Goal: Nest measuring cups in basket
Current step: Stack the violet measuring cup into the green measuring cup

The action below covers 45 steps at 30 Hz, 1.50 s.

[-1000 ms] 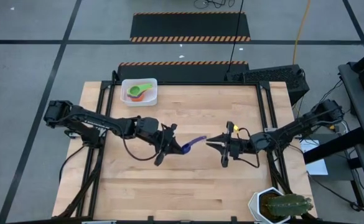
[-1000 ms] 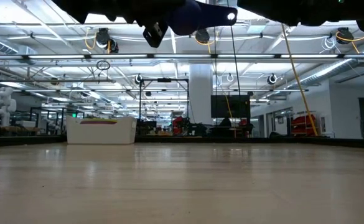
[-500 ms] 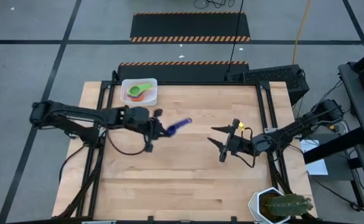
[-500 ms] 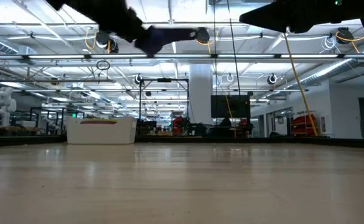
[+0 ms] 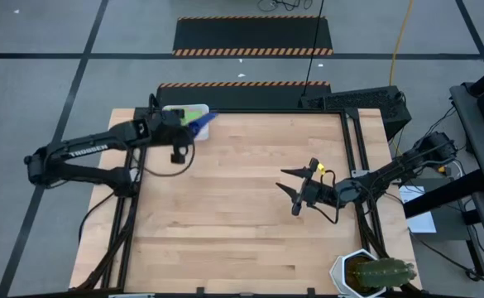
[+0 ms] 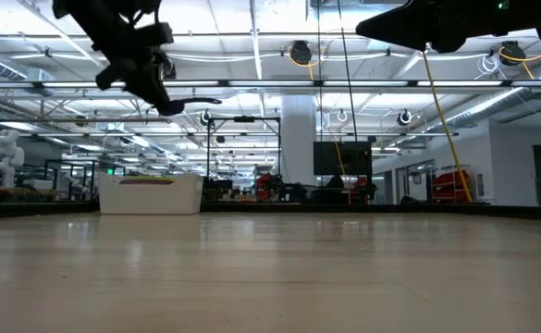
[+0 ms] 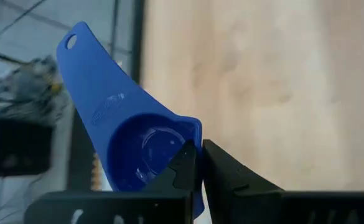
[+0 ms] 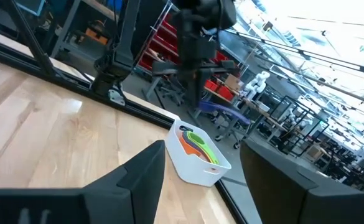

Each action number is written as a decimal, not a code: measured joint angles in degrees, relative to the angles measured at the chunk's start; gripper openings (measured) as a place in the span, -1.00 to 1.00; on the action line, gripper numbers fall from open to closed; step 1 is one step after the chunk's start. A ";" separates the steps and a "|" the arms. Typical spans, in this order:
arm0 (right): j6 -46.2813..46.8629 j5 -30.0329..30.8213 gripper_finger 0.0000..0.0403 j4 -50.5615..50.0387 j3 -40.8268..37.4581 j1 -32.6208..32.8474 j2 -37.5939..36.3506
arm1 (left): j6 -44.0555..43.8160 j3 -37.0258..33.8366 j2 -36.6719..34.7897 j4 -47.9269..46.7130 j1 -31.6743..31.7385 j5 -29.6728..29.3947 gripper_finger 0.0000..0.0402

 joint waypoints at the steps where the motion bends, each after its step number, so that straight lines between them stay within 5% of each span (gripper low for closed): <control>1: -0.01 0.00 0.00 0.03 0.00 0.00 0.01 | 2.20 0.00 0.18 0.28 2.06 0.05 -0.93; 15: 0.04 0.00 0.00 -1.97 -0.01 0.00 0.04 | 14.32 0.00 8.41 -1.37 20.63 1.47 -0.95; 25: 0.15 0.00 0.00 -2.00 -0.01 0.00 0.04 | 20.60 0.00 15.35 -3.60 24.15 1.44 -0.85; 32: 0.18 0.00 0.00 -2.02 -0.01 0.00 0.04 | 20.94 0.00 15.77 -3.48 24.27 1.17 -0.94; 45: 0.18 -0.04 0.00 -2.00 -0.01 0.00 0.04 | 20.46 0.00 15.75 -3.19 24.27 0.59 -0.80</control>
